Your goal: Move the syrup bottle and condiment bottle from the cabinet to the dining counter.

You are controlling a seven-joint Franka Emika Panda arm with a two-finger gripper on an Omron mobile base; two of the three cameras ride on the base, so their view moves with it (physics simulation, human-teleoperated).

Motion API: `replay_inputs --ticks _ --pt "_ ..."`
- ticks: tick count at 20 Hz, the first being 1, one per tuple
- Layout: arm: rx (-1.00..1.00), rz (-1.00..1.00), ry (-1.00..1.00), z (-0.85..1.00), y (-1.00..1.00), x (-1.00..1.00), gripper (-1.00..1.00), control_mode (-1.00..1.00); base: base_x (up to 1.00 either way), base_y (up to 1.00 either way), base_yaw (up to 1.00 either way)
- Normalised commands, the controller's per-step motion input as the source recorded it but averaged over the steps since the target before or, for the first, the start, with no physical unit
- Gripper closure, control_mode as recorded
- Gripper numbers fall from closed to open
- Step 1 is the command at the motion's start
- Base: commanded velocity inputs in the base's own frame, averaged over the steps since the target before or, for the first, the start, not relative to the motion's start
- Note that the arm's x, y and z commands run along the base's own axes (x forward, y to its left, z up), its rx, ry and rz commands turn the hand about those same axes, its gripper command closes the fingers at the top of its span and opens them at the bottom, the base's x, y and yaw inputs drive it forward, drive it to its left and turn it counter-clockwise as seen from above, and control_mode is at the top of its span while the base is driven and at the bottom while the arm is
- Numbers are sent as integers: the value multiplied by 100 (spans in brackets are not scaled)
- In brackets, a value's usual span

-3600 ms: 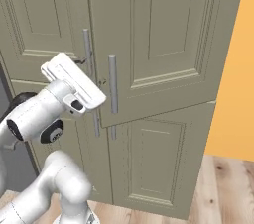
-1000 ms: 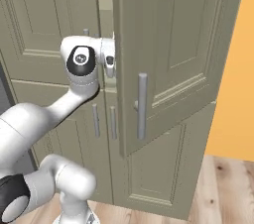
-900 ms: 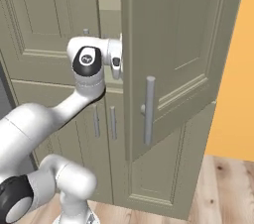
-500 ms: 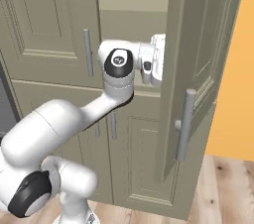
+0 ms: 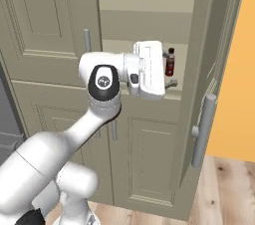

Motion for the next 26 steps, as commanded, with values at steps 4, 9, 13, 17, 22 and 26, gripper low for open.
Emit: replay_inputs --ticks 4,9,13,17,22,26 --pt "-9 54 1 -1 100 -56 -100 -100 0 0 0" --pt "-3 60 11 0 100 -10 -100 -100 0 0 0" --pt "-4 51 9 0 100 0 -100 -100 0 0 0" --pt "-5 38 2 0 100 0 -100 -100 0 0 0" --pt "-3 28 0 2 100 3 -100 -100 0 0 0" --pt "-2 15 0 11 97 24 -100 -100 0 0 0"
